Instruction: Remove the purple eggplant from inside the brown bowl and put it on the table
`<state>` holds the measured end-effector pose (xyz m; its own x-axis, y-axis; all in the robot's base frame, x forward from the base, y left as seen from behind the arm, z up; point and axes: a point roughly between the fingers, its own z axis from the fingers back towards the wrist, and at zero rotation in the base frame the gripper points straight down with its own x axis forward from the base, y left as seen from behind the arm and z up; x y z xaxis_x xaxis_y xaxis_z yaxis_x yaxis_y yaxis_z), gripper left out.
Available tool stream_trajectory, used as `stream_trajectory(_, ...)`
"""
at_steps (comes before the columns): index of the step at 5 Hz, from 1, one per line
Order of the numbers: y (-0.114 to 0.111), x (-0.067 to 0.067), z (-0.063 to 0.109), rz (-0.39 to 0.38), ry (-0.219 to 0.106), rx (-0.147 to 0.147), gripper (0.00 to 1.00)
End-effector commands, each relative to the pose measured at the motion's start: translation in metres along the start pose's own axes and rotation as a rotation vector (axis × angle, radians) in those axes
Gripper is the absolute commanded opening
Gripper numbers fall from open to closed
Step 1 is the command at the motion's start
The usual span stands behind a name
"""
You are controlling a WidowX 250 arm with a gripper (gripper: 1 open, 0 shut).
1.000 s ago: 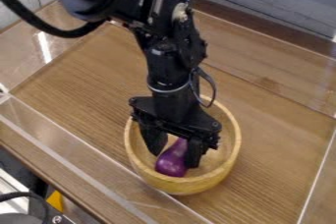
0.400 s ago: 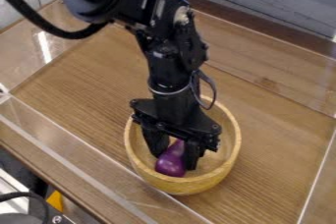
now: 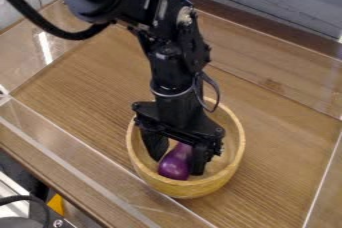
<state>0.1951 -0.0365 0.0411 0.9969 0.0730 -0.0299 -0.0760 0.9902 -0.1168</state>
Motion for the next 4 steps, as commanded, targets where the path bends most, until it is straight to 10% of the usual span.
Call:
stream_trajectory(1, 0.0008, 0.008, 0.0051, 0.011, -0.03, -0.006, 0.0)
stream_trajectory(2, 0.0019, 0.0077, 0.0056, 0.019, -0.026, -0.012, 1.0)
stream_trajectory(3, 0.0031, 0.0087, 0.0046, 0.024, -0.026, -0.013, 0.0)
stream_trajectory(4, 0.0041, 0.0081, 0.0052, 0.031, -0.022, -0.018, 1.0)
